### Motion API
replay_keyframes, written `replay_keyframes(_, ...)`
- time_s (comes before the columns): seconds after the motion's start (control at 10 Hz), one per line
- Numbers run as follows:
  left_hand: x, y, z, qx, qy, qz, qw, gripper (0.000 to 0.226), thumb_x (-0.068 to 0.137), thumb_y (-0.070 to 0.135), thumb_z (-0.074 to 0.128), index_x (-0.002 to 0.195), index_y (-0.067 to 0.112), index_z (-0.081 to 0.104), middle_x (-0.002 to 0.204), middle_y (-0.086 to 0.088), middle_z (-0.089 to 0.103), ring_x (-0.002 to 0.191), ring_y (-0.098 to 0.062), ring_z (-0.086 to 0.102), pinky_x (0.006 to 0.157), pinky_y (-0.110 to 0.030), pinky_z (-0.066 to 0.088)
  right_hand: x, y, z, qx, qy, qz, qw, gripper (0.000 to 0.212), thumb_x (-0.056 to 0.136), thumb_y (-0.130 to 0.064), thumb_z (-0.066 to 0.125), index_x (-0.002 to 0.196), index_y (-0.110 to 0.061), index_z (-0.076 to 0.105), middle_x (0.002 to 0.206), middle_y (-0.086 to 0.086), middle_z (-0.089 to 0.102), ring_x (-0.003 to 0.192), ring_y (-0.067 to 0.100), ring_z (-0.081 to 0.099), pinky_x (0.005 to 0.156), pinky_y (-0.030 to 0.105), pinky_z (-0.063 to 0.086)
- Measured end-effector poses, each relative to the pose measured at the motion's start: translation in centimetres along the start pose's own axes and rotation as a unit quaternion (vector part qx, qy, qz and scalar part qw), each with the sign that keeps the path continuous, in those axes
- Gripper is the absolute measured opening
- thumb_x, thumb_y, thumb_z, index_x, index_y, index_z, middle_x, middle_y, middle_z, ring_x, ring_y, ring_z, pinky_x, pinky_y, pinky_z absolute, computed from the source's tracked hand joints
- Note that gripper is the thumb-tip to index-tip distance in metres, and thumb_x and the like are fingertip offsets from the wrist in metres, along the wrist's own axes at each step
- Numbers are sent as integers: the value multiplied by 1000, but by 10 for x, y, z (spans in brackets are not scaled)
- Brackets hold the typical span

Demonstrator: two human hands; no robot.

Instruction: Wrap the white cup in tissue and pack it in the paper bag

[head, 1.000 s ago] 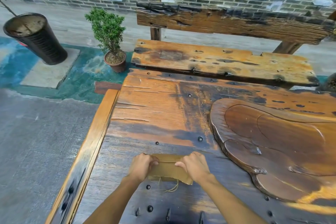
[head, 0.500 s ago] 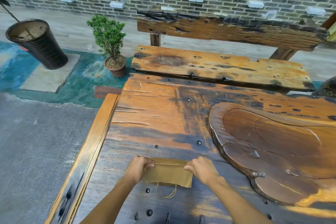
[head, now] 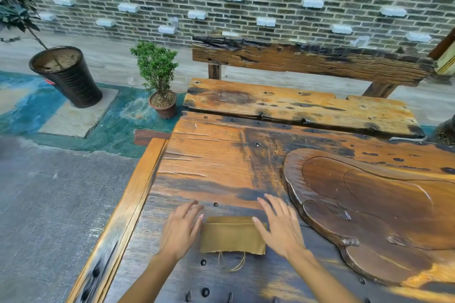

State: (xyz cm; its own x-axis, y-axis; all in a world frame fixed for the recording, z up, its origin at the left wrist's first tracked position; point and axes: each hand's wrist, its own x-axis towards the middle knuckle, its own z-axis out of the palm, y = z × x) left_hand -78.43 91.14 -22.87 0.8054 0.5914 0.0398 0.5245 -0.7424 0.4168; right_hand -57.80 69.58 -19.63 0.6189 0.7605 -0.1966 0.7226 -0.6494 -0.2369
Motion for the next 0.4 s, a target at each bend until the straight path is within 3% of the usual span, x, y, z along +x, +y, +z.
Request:
replay_keyframes(0.1,-5,23,-4,50,18,9,999,46,100,50,32,141,35,45,153,9,42,136,-12,43,111,-37,32,-4,-10,-6,-21,40,-8,999,69,92,-72,22,155,-41,19,166,-13,10,154,15,10,120,40,8)
replay_keyframes(0.2,-9,45,-9,60,26,5,998,52,99,52,28,150,39,28,161,11,25,145,-11,29,118,-38,15,-8,-18,-14,-37,61,-15,997,72,91,-73,21,155,-42,15,166,-13,1,154,15,3,121,44,9)
replay_keyframes(0.4,1,67,-24,72,49,11,996,57,99,54,25,153,41,12,164,13,11,151,-10,14,121,-44,16,-4,-28,-33,-36,106,-29,993,71,92,-70,28,156,-39,19,167,-10,7,154,18,10,121,45,14)
